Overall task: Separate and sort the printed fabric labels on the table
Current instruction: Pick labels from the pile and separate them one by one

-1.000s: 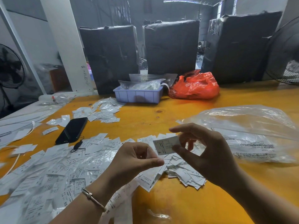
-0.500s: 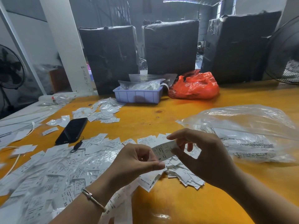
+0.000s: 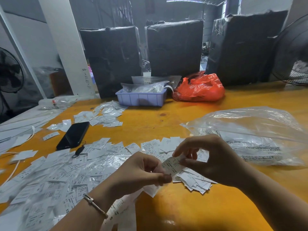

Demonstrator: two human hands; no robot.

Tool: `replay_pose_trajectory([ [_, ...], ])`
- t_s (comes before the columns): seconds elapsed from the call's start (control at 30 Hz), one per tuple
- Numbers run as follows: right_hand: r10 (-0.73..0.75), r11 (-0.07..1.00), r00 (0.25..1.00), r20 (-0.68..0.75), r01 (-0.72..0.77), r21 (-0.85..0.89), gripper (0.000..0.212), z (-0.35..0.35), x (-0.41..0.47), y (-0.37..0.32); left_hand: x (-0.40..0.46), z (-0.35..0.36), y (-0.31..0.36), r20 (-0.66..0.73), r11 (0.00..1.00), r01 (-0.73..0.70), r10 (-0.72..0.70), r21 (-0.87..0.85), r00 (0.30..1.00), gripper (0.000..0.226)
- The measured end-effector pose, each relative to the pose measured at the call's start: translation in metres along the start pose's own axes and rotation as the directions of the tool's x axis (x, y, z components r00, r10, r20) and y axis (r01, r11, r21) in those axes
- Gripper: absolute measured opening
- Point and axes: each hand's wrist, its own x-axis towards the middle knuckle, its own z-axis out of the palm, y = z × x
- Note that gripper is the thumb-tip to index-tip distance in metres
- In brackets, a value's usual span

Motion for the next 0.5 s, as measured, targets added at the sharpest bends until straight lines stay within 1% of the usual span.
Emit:
replay_pose_trajectory([
  [0.1, 0.026, 0.998, 0.998, 0.051, -0.029, 0.058, 0.022, 0.000, 0.000, 0.001, 0.000, 0.000, 0.001, 0.023, 1.000, 0.003, -0.003, -0.009, 1.000, 0.038],
  [0.23, 0.045, 0.997, 0.993, 0.104, -0.052, 0.058, 0.025, 0.005, 0.001, 0.001, -0.001, 0.001, 0.002, 0.076, 1.000, 0.003, -0.001, -0.030, 0.997, 0.009],
  [0.3, 0.071, 0.995, 0.992, 0.107, -0.078, 0.055, 0.025, 0.012, 0.000, 0.001, 0.000, 0.002, 0.003, 0.083, 1.000, 0.002, 0.000, -0.027, 0.997, 0.010],
  [0.33, 0.082, 0.994, 0.993, 0.088, -0.088, 0.065, 0.025, 0.015, 0.000, 0.001, 0.000, 0.002, 0.003, 0.076, 1.000, 0.003, -0.001, -0.028, 0.997, 0.015],
  [0.43, 0.115, 0.986, 0.993, -0.026, -0.111, 0.122, 0.024, 0.018, 0.000, 0.000, 0.000, 0.001, 0.002, 0.027, 0.999, 0.001, 0.000, -0.036, 1.000, 0.024],
  [0.5, 0.145, 0.985, 0.986, -0.084, -0.135, 0.105, 0.022, 0.015, 0.000, 0.001, 0.000, 0.001, 0.002, -0.007, 1.000, 0.004, -0.004, -0.019, 1.000, 0.025],
])
